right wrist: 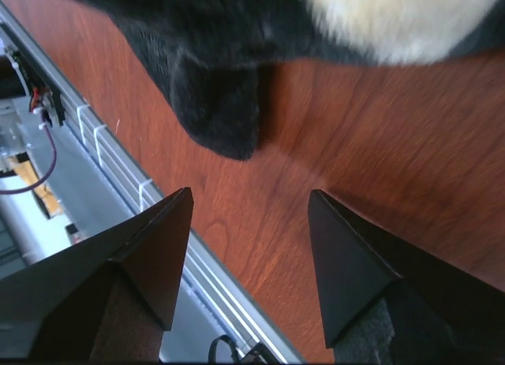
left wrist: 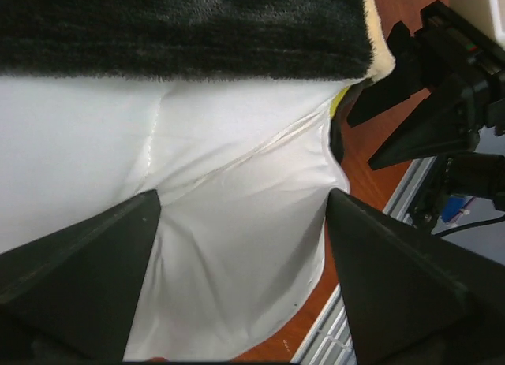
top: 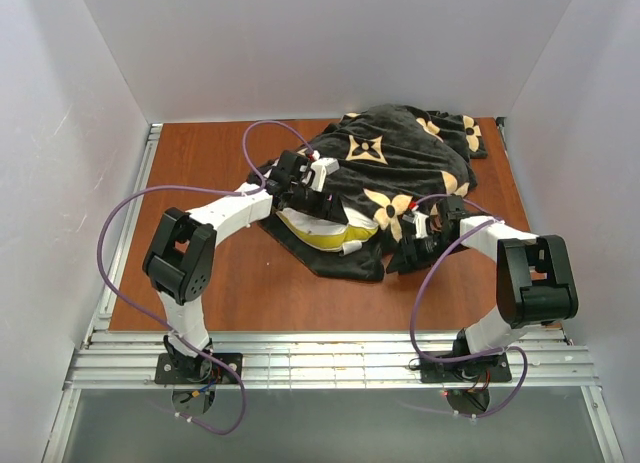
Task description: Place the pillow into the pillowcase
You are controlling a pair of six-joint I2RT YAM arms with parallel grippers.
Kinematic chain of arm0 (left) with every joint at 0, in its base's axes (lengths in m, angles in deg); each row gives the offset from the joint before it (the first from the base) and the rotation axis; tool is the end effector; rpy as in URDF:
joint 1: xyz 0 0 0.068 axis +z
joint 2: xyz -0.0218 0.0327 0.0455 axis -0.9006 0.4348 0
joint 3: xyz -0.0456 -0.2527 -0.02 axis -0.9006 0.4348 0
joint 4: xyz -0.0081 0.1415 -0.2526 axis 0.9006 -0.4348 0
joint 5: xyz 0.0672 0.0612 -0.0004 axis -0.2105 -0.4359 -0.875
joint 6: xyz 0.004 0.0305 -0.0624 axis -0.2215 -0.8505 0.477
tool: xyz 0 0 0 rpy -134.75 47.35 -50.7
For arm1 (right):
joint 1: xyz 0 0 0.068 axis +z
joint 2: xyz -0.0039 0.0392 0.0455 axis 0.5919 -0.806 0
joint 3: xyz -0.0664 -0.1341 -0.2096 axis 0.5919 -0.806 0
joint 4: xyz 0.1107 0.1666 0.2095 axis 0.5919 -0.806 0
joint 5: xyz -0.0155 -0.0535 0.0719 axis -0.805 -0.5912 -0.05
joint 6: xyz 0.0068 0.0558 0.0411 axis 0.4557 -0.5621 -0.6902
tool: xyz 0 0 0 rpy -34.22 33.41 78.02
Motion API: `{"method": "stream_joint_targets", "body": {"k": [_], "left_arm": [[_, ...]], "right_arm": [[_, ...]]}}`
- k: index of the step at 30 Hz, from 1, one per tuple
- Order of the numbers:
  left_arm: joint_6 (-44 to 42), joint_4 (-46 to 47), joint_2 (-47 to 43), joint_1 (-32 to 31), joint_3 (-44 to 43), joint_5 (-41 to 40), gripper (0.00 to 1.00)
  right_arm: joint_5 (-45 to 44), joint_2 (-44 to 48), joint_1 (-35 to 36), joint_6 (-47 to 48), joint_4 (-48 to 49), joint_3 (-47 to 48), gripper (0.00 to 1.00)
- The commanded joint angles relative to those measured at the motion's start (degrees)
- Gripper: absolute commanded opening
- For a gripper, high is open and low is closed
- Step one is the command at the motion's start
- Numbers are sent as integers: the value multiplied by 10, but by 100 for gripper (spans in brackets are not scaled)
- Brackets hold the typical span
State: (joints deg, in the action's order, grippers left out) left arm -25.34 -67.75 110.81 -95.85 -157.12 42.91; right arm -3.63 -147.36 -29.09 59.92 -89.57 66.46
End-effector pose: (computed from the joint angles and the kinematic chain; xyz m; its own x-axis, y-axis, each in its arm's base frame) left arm 0.3540 -0.2543 0.1734 -0.8070 0.2718 -0.5242 0.5660 0.6091 -0.5556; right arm 0.2733 0.0732 0.0964 -0.9365 -0.2011 -0.2872 -0.3432 0.6934 0.6336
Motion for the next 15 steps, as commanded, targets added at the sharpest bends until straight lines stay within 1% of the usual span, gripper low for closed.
{"method": "stream_joint_targets", "body": {"k": [1,2,3,5,6,7,8,9,13,15], "left_arm": [[-112,-73,-32,-1,-19,-22,84],[-130,-75,-37,-8,-16,-25,85],[-157,-84,-41,-13,-14,-31,86],[-174,-86,-58,-30,0,-57,87],[-186,-86,-63,-34,7,-64,87],[-189,-85,-72,-37,19,-70,87],[-189,-82,-76,-39,25,-81,87],[-193,-80,-79,-40,29,-85,87],[-202,-74,-85,-43,38,-103,88],[-205,-69,-85,-45,44,-110,88]], "right_arm": [[25,17,1,-15,19,-19,58],[29,14,1,-20,31,-25,60],[33,12,1,-27,43,-30,64],[38,0,2,-51,81,-36,66],[41,-3,2,-60,96,-37,76],[41,-3,2,-77,119,-47,81],[40,3,5,-112,167,-55,82],[29,7,10,-127,197,-66,87],[-15,5,50,-193,299,-99,88],[-45,-14,76,-221,342,-103,86]]}}
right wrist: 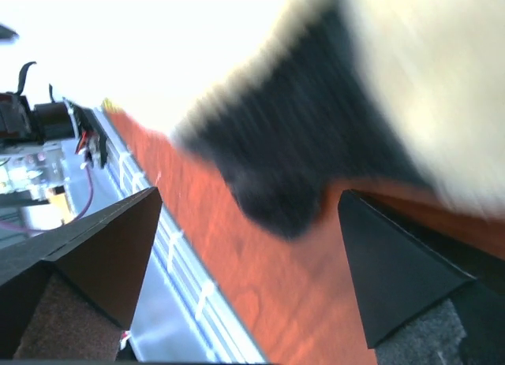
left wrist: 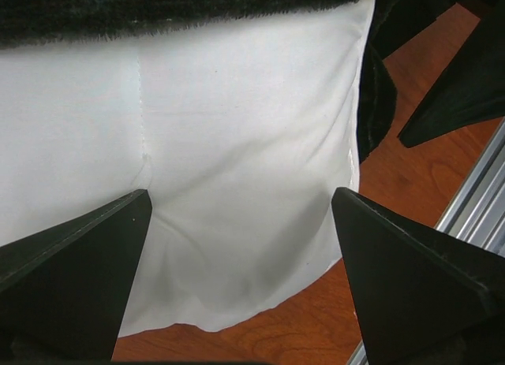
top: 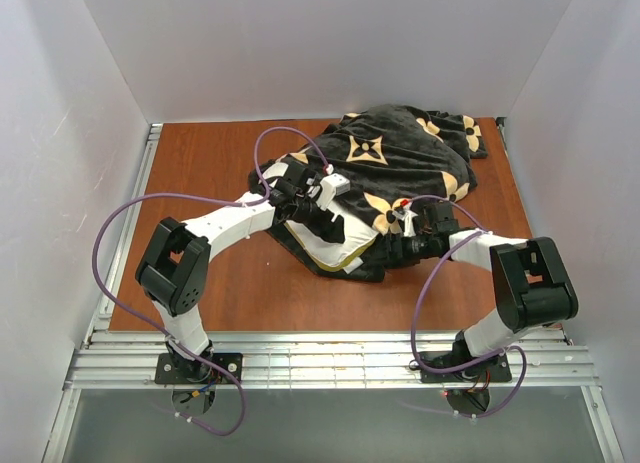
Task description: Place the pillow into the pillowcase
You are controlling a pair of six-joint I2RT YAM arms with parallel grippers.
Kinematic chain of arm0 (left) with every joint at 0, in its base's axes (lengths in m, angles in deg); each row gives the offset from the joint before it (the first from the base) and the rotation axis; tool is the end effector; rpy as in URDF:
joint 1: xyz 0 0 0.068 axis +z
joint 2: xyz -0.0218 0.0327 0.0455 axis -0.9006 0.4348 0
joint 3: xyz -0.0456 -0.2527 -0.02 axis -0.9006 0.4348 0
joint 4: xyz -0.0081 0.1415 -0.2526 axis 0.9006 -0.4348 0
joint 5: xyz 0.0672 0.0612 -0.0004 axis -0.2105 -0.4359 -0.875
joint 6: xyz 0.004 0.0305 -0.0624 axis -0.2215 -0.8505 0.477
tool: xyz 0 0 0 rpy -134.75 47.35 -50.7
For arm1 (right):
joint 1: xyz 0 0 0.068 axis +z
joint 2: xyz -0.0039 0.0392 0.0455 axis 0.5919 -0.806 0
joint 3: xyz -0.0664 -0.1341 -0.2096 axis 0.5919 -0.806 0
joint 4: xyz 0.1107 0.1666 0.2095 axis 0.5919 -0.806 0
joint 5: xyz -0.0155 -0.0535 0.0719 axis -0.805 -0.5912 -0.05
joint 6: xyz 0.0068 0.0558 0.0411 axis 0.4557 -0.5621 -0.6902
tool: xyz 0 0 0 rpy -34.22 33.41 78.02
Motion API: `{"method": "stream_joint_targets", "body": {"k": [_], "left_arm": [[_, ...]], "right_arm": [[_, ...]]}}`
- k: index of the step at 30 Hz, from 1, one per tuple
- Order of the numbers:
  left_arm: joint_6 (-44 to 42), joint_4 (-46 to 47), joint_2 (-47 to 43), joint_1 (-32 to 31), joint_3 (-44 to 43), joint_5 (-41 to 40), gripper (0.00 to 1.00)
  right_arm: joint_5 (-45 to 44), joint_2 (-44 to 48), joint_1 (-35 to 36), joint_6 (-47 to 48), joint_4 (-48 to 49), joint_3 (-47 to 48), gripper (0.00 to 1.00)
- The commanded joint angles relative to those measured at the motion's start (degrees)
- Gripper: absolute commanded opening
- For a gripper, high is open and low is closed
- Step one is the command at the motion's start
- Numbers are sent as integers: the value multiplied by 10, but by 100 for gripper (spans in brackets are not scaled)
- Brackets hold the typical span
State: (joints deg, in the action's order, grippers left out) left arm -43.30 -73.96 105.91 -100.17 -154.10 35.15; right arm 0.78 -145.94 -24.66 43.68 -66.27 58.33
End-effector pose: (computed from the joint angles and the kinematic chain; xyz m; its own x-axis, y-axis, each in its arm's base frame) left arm 0.3191 -0.2613 0.1787 -0.5985 0.5259 -0.6043 0.7826 0.5450 -0.3007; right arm 0.2703 0.0979 0.0842 -0.9270 -0.0721 -0.3682 -0.3314 0.6171 0.7137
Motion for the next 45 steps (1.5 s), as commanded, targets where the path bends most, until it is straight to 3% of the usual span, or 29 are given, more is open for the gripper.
{"method": "stream_joint_targets", "body": {"k": [1,3,5,6,12,16,19,20,21,22,24,25,27,30,32,35,37,39,42,43,45], "left_arm": [[-33,-5,-37,-5,16,-32,88],[-51,-1,-43,-12,31,-23,89],[-94,-1,-50,-28,47,-3,90],[-105,7,-52,-36,70,-6,91],[-110,75,-16,-74,73,-49,91],[-100,99,77,-100,25,-125,86],[-52,101,122,-85,-9,-127,55],[-32,112,121,-71,-11,-68,22],[48,166,113,-53,-8,-32,5],[103,202,106,-13,-5,-1,0],[192,263,105,20,-36,69,0],[270,287,105,46,-53,79,0],[334,357,100,73,-100,89,0],[442,407,105,163,-203,94,0],[462,412,95,190,-243,94,0],[452,395,33,220,-219,109,0],[425,377,-32,207,-142,129,0],[362,330,-71,161,-37,121,0],[302,312,-118,64,75,42,0],[300,316,-109,39,124,-11,0],[330,337,-69,-5,141,-66,0]], "right_arm": [[-102,-38,38,-64,117,-18,84],[-105,-68,46,-76,127,-15,57],[-84,-84,43,-67,112,-7,8],[-73,-79,42,-48,93,7,1],[-69,38,41,-28,25,15,1],[-43,73,41,-27,12,-10,1],[-29,103,42,-15,9,-9,1],[-21,108,43,-8,7,1,1],[-15,111,42,-3,0,10,1],[-11,113,43,2,-4,23,1],[-8,111,46,26,-18,80,1],[-10,103,47,39,-25,107,1],[-14,85,57,86,-54,215,1],[-15,13,78,149,-77,383,1],[-9,-25,98,158,-89,499,1],[26,-85,133,133,-100,575,1],[36,-77,161,127,-102,563,1],[47,-24,175,128,-97,475,1],[51,71,190,116,-81,355,1],[67,94,191,88,-75,271,1],[82,151,191,63,-65,195,1]]}}
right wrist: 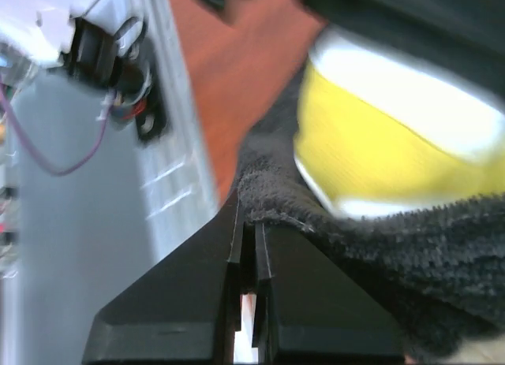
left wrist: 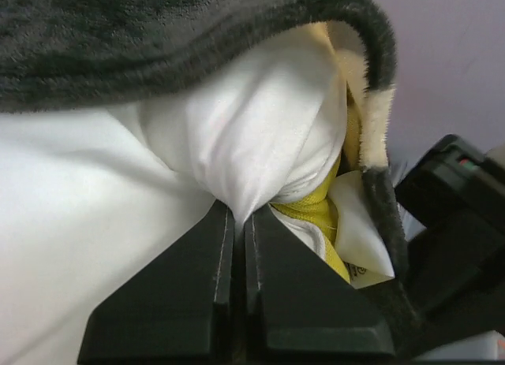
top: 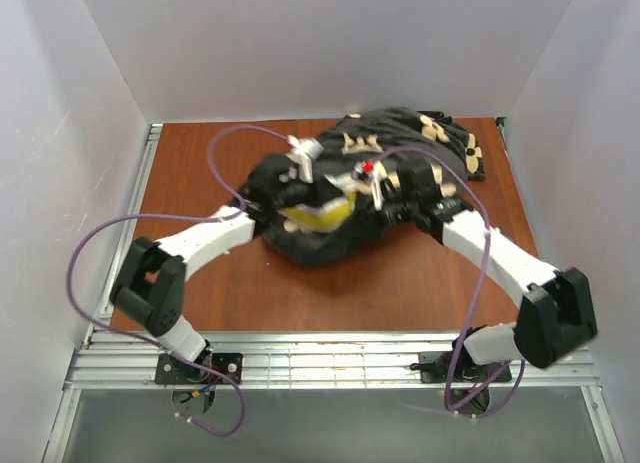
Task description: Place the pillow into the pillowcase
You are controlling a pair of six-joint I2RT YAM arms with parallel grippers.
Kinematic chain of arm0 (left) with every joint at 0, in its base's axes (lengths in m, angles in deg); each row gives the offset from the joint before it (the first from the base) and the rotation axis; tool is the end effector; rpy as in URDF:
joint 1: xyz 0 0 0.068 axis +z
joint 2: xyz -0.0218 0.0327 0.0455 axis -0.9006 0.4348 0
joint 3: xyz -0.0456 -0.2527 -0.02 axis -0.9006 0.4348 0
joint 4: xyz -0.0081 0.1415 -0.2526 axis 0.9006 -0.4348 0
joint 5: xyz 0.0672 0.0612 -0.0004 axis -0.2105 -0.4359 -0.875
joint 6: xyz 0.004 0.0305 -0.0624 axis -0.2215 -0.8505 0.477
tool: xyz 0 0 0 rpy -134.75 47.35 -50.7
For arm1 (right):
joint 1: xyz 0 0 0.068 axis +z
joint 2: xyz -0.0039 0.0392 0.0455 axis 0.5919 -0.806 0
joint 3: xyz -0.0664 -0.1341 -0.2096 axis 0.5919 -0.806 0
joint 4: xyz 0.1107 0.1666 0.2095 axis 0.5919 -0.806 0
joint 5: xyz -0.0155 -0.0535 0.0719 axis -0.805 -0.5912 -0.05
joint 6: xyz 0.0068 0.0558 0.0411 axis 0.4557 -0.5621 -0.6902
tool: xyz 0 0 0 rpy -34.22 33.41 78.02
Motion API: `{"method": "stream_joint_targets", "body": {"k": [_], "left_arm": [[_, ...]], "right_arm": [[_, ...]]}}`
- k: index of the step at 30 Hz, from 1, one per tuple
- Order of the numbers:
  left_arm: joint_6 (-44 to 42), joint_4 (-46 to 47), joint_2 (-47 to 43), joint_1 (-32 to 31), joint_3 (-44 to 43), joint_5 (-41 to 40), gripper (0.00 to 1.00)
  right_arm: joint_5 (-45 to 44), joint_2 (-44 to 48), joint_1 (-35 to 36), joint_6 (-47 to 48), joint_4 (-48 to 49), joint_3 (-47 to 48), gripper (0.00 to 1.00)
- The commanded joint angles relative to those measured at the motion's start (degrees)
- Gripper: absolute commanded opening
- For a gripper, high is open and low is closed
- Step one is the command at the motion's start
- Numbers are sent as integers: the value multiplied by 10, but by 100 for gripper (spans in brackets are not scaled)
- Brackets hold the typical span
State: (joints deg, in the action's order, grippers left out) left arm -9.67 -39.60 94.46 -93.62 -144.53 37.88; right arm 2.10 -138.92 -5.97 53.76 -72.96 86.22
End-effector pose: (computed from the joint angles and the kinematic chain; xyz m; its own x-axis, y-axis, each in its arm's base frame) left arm 0.3442 -0.2245 0.2553 -0.6391 -0.1294 -0.7582 0.5861 0.5564 -0.5890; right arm 0.2866 0.2166 0.2759 -0.4637 -0.2745 -0.8424 -0.8798 0.2549 0.4012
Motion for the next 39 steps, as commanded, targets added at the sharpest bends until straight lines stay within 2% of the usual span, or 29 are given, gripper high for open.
{"method": "stream_joint_targets", "body": {"k": [1,3,4,6,7,11,14,16,18,21,22,23,24,25,26,27,28,29,31,32,34,37,39], "left_arm": [[15,-6,119,-76,21,-123,0],[63,-16,199,-75,-33,-127,0],[72,-17,258,-75,-87,-129,0],[90,-30,304,-71,-152,-144,0],[97,-31,317,-64,-202,-145,0],[114,-7,321,-8,-274,-169,0],[103,-1,301,22,-290,-159,0],[71,4,285,25,-277,-131,0],[28,-15,263,-9,-220,-115,0],[-16,-44,245,-58,-110,-74,2],[-30,-70,244,-66,-92,-45,16],[-51,-94,241,-71,-80,-24,25],[-61,-124,232,-70,-49,9,33],[-81,-140,203,-65,-35,30,40],[-111,-154,178,-46,-17,43,45],[-120,-160,150,-31,2,58,50],[-128,-161,86,-12,44,118,53],[-137,-162,56,30,58,151,59],[-169,-212,1,61,59,178,70],[-184,-234,-38,86,54,209,71],[-207,-292,-71,99,42,214,71],[-183,-306,-121,124,66,167,71],[-163,-297,-133,143,99,125,70]], "right_arm": [[91,96,4,-58,9,-142,1],[109,135,5,-103,26,-182,1],[119,147,3,-111,27,-203,1],[127,180,1,-125,26,-210,1],[140,188,1,-128,25,-208,1],[160,240,3,-162,27,-211,1],[159,268,18,-178,33,-242,1],[158,276,23,-205,63,-271,1],[150,276,30,-225,88,-312,1],[135,245,29,-213,112,-308,1],[131,238,30,-194,98,-299,15],[124,227,26,-173,62,-280,27],[95,223,25,-141,25,-237,43],[78,220,23,-85,-9,-208,49],[58,212,14,-51,-88,-183,53],[15,207,9,-26,-117,-157,56],[2,200,2,-11,-141,-108,56],[-12,185,-7,25,-174,-84,56],[-86,164,-14,40,-186,-18,59],[-118,141,-14,57,-186,0,64],[-190,107,-14,73,-169,23,73],[-224,6,-12,83,-164,89,75],[-246,-74,-2,90,-163,149,72]]}}
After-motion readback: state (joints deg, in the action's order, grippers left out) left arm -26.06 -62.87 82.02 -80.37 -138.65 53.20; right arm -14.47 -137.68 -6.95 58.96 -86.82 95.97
